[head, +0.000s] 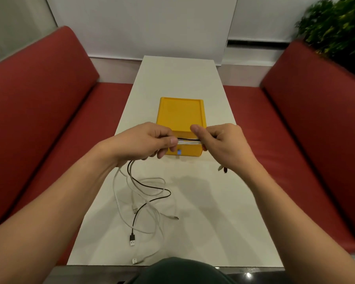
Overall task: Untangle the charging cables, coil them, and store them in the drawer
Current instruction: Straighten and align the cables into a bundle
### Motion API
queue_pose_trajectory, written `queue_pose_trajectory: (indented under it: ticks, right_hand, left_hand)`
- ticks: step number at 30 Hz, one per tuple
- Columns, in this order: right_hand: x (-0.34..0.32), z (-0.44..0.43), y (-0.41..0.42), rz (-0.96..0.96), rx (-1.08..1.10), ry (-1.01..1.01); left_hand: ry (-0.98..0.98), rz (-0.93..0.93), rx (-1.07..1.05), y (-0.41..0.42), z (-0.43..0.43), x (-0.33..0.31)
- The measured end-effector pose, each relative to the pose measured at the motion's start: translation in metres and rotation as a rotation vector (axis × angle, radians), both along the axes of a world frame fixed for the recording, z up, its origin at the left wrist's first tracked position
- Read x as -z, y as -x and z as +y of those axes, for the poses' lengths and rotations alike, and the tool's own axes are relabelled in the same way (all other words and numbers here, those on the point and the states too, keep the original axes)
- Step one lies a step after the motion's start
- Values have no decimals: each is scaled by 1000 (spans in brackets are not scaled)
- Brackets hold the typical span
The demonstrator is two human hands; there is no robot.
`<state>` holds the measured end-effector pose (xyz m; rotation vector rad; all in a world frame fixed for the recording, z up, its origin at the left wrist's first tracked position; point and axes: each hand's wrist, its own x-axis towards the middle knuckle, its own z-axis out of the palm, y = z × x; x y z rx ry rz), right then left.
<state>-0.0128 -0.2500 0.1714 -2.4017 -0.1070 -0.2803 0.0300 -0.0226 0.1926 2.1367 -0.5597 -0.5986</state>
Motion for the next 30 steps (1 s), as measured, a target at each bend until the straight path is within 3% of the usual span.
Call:
queue_pose_trajectory:
  ticks: [2, 5, 11, 16, 23, 30]
  right_hand:
    - [-13, -12, 9, 219, -242, -100]
    - [-16, -26, 10, 341, -392, -10]
    - [-12, -32, 7, 282, -272, -12]
    - [-14, -31, 13, 334, -284, -271]
    - [-24, -28, 21, 220, -290, -197]
    - [-23, -22, 20, 286, -266, -294]
  left_hand:
    - [-49, -11, -11, -3, 8, -1]
    - [-89, -58, -20, 0, 13, -3]
    - [-84, -193, -34, 8, 11, -6]
    - [-102, -291, -66, 10, 10, -8]
    - [-24, -302, -36, 10, 17, -10]
    - [-28, -343, -50, 12, 13, -11]
